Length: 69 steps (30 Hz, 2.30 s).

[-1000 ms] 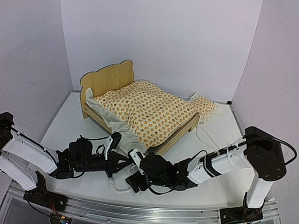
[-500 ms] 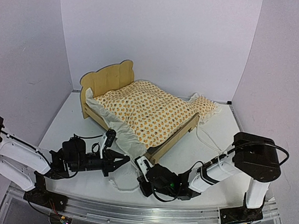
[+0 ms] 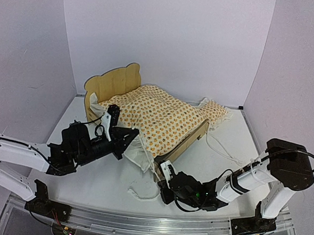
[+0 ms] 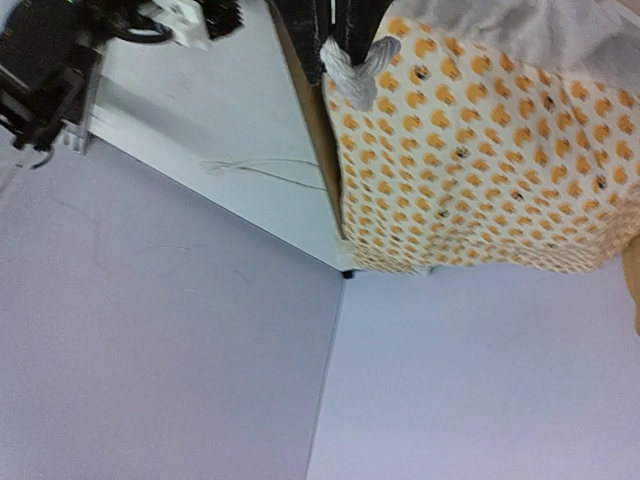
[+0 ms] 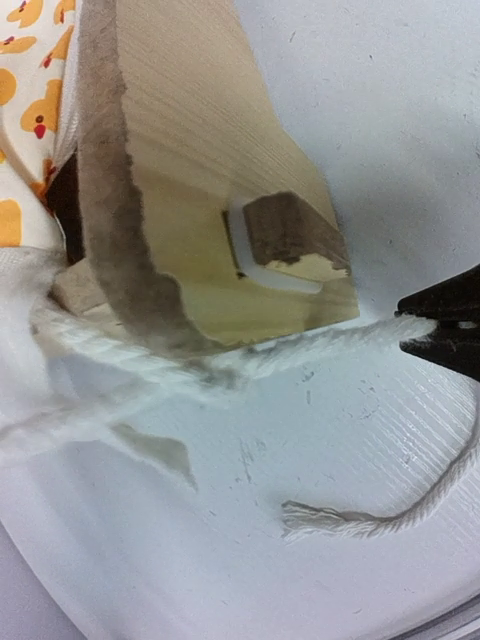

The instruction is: Set up the pet bed

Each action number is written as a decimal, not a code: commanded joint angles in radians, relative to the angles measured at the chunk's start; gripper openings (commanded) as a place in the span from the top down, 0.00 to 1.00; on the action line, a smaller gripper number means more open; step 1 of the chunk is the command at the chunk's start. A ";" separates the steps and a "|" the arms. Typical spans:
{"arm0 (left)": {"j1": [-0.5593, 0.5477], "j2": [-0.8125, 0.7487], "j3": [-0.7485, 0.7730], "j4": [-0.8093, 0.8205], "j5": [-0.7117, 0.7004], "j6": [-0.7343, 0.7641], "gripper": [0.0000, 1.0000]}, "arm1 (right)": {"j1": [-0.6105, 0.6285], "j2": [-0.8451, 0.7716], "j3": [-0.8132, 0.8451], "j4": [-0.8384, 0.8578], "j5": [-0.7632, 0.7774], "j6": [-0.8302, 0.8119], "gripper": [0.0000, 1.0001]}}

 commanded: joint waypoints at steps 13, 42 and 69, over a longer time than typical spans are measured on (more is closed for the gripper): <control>0.174 0.148 0.391 -0.065 -0.267 0.394 1.00 | 0.008 0.025 -0.046 -0.167 -0.057 0.081 1.00; -0.151 -0.026 0.020 -0.515 0.067 -0.217 0.10 | 0.004 -0.372 0.099 -0.904 0.183 -0.087 0.15; 0.306 -0.290 0.203 -0.981 -0.294 -0.320 0.06 | -0.287 0.002 0.676 -1.304 0.040 0.288 0.26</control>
